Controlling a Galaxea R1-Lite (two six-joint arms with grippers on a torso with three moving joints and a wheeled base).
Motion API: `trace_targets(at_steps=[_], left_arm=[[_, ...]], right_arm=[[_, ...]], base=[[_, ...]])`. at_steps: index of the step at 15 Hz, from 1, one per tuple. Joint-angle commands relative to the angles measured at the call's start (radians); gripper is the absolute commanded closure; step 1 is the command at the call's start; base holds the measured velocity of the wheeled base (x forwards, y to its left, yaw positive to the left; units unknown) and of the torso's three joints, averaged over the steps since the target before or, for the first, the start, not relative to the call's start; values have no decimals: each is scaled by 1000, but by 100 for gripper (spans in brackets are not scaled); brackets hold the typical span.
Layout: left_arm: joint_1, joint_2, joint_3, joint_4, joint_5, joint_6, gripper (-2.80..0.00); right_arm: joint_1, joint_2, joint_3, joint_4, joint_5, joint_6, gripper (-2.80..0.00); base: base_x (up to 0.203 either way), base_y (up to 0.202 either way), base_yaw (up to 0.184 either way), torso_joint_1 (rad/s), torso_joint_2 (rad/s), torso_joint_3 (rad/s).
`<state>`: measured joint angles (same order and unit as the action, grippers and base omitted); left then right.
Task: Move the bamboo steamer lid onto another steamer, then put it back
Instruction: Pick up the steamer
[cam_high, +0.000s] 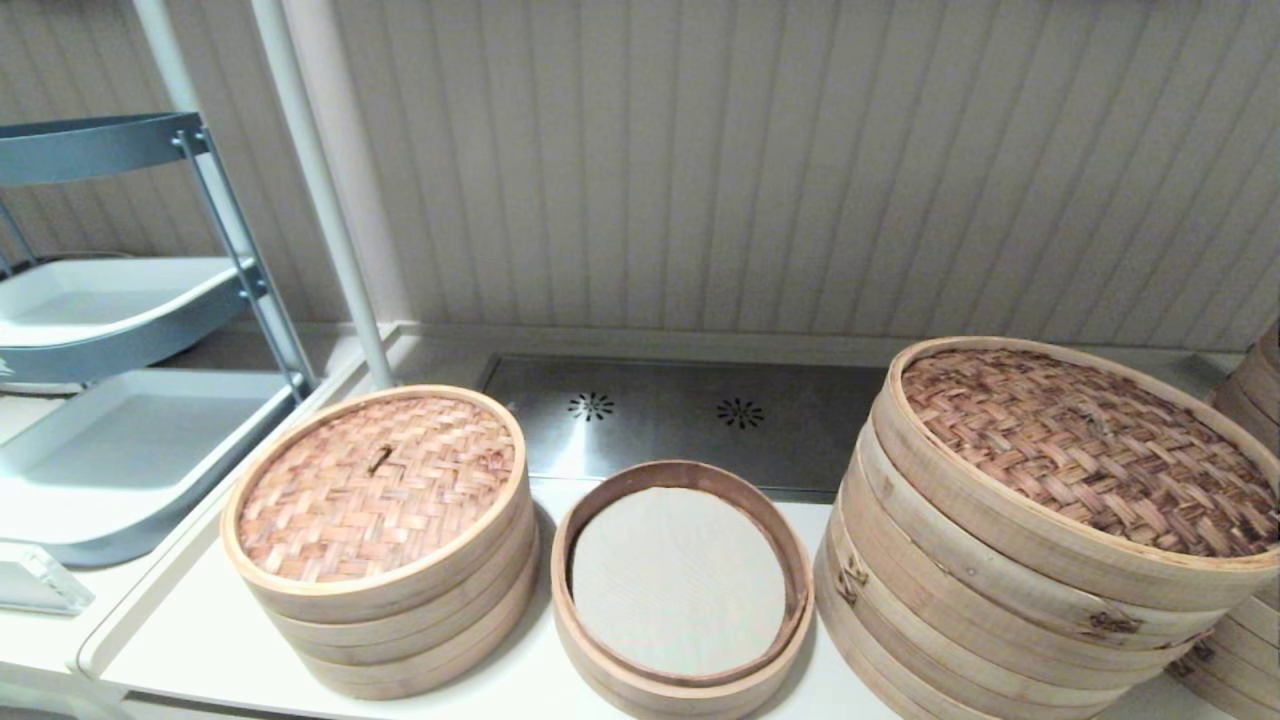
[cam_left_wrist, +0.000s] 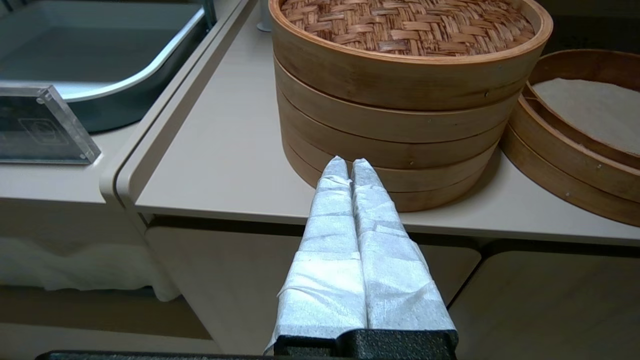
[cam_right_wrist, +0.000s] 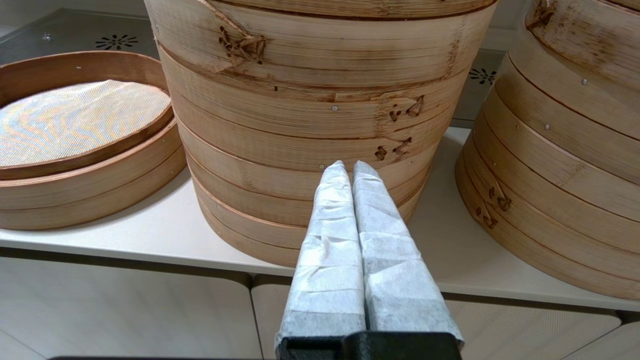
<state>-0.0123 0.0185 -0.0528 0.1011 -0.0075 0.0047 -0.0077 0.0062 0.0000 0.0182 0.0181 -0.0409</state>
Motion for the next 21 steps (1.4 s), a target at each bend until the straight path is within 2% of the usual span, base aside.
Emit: trace_targets(at_steps=[1,2,4,18,21], left_arm=[[0,-19,2,0,0,-2,0],[0,-18,21,-8,3,-1,0],[0,-19,50,-92,6,0,0],[3,-20,53,-98,6,13,0],[3,15,-29,-70,-6,27,0]], right_arm=[[0,0,0,0,0,-1,0],[-1,0,1,0,0,-1,0],[0,1,0,0,0,-1,0],[0,1,1,0,0,-1,0],[0,1,2,0,0,-1,0]], base=[[0,0,0,0,0,0],[0,0,0,0,0,0],[0,0,0,0,0,0],[0,0,0,0,0,0],[0,0,0,0,0,0]])
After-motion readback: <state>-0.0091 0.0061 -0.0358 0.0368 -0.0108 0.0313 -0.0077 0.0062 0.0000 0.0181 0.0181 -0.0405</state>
